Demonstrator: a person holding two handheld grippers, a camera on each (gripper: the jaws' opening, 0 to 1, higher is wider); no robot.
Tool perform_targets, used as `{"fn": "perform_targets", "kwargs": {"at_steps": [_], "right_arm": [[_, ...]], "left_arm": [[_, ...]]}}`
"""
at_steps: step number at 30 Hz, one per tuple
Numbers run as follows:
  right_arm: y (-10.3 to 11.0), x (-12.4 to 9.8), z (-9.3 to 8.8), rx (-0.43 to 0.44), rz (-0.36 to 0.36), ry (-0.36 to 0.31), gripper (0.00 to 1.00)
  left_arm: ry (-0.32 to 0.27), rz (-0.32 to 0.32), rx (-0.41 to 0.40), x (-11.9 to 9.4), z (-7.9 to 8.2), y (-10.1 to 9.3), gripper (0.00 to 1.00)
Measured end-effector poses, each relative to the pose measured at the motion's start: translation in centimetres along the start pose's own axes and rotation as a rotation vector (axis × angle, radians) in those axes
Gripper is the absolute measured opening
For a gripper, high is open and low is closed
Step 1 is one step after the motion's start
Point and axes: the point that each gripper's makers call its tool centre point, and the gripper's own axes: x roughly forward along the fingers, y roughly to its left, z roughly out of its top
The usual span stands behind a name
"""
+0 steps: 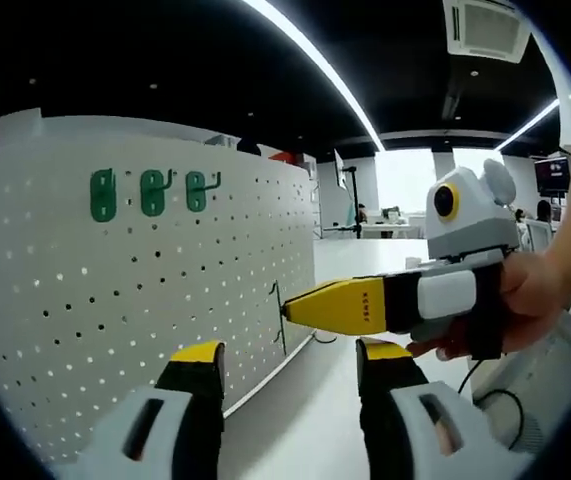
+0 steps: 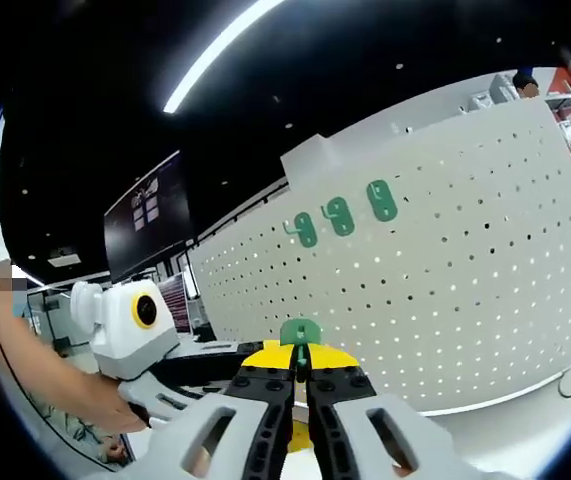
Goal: Insert the hook assembly into the mounting plate slot until the hook locks in place.
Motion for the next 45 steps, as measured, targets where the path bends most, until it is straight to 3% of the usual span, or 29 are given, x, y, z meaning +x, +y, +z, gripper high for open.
{"fn": "perform_targets", "kwargs": {"at_steps": [4, 9, 11, 13, 15, 18, 31, 45], "right_arm": [[0.0, 0.0, -0.1, 0.011, -0.001, 0.004, 0.0], [-0.1, -0.1, 0.0, 0.0, -0.01, 0.007, 0.01], [-0.2, -0.2, 0.4, -0.094, -0.026, 0.013, 0.01], [-0.6, -0.3, 1.1, -0.253, -0.081, 0.036, 0.01], [-0.6, -0.4, 1.4, -0.34, -0.109, 0.051, 0.01], [-0.5, -0.3, 1.6, -0.386, -0.122, 0.058, 0.01], [-2.4, -0.1, 3.2, -0.29, -0.167, 0.026, 0.01], [-4.6, 0.3, 6.1, -0.297, -0.218, -0.006, 0.01]], "left_arm": [[0.001, 0.016, 0.015, -0.1, -0.1, 0.3, 0.68], [0.006, 0.016, 0.015, -0.2, -0.3, 0.3, 0.66], [0.007, 0.022, 0.013, -0.3, -0.3, 0.4, 0.66], [0.008, 0.022, 0.001, -0.3, -0.4, 0.4, 0.65], [0.011, 0.025, 0.003, -0.3, -0.5, 0.4, 0.65], [0.009, 0.026, 0.003, -0.3, -0.4, 0.4, 0.64], [0.007, 0.042, -0.003, -1.4, -0.3, 1.0, 0.63], [-0.01, 0.093, -0.023, -3.8, -0.1, 1.6, 0.61]]}}
